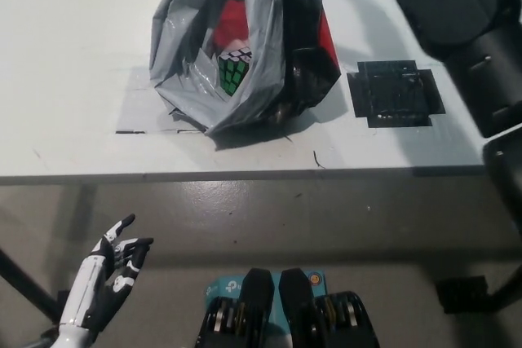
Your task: Use the right hand to pick up a rubix's cube and place it into a plastic bag and lift the bag
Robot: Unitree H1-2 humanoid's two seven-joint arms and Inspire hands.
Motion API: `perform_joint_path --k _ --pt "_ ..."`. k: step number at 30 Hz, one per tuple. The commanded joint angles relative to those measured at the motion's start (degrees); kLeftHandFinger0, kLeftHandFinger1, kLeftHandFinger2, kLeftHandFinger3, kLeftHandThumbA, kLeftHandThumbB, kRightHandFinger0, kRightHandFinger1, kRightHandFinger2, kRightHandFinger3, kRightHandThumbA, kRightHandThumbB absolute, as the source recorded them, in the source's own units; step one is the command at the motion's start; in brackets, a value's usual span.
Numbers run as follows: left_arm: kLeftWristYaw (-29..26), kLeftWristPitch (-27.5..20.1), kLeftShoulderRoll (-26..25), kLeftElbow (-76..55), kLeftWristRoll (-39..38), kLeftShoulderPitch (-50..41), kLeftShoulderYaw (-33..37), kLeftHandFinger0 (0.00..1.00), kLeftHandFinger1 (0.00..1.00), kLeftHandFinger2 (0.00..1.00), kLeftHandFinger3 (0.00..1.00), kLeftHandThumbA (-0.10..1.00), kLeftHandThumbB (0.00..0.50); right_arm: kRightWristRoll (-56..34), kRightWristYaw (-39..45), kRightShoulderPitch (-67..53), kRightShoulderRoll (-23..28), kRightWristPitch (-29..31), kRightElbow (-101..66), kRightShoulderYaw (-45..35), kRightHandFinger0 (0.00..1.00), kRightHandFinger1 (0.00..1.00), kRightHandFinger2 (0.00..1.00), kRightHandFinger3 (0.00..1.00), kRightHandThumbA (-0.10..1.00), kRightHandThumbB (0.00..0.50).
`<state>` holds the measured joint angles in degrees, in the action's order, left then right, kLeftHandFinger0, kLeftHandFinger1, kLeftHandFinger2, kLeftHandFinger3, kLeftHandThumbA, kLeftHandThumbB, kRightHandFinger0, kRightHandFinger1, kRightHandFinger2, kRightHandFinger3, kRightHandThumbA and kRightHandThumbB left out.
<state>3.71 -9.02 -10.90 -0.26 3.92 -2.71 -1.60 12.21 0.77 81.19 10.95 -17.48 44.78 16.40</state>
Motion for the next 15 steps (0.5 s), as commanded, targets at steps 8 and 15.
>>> perform_joint_path --k 8,15 --pt "-0.1 -0.9 -1.9 -1.9 -0.4 3.7 -1.4 0.79 0.79 0.79 1.0 0.92 0.104 -5.5 11.1 -2.6 12.2 -5.7 -42.1 -9.2 1.0 1.0 1.0 1.0 1.0 0.403" --pt "0.3 -2.1 -2.3 -2.0 -5.3 6.6 -3.8 1.0 1.0 1.0 1.0 0.99 0.076 -7.9 6.7 -18.0 15.1 -2.1 -70.6 -19.9 1.0 1.0 1.0 1.0 1.0 0.37"
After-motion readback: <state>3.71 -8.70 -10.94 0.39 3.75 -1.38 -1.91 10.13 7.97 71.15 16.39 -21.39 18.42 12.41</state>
